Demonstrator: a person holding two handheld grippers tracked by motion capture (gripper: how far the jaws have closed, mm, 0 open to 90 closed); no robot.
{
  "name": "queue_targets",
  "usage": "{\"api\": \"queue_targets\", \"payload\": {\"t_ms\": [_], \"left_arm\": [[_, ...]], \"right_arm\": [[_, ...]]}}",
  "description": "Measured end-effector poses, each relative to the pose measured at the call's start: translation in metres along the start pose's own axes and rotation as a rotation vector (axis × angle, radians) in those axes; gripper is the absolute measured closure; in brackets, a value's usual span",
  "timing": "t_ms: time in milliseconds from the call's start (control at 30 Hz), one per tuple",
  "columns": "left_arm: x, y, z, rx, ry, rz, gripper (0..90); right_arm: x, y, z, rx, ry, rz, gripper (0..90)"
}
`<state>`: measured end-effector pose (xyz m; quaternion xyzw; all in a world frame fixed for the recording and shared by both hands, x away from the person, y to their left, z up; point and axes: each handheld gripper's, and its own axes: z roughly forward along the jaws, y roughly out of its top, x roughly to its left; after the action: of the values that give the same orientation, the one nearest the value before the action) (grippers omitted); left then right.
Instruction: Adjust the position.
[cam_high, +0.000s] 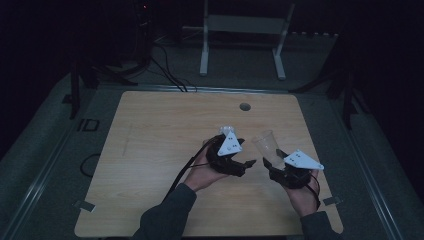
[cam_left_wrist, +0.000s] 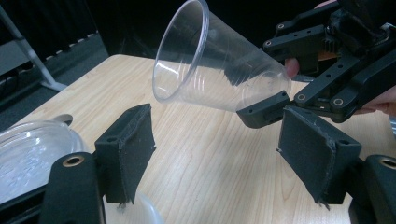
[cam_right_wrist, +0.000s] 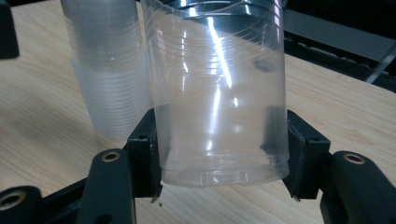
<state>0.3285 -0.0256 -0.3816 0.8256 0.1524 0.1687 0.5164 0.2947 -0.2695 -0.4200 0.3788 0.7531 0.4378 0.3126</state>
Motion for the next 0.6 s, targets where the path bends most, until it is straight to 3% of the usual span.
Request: {"api": "queue_targets", "payload": {"t_ms": [200, 333, 600], "left_arm": [[-0.0002, 0.0013, 0.0018, -0.004, 0.003, -0.01, 26.1], [0.0006, 0.002, 0.002, -0.015, 0.012, -0.036, 26.0], [0.0023, 0.0033, 0.006, -0.022, 0.013, -0.072, 26.0]], "right_arm": [[-0.0008, -0.0001, -0.0019, -0.035, -0.008, 0.031, 41.6], [-0.0033, -0.0008, -0.0041, -0.069, 0.011, 0.068, 41.6], [-0.0047, -0.0015, -0.0098, -0.121, -0.002, 0.086, 41.6]]}}
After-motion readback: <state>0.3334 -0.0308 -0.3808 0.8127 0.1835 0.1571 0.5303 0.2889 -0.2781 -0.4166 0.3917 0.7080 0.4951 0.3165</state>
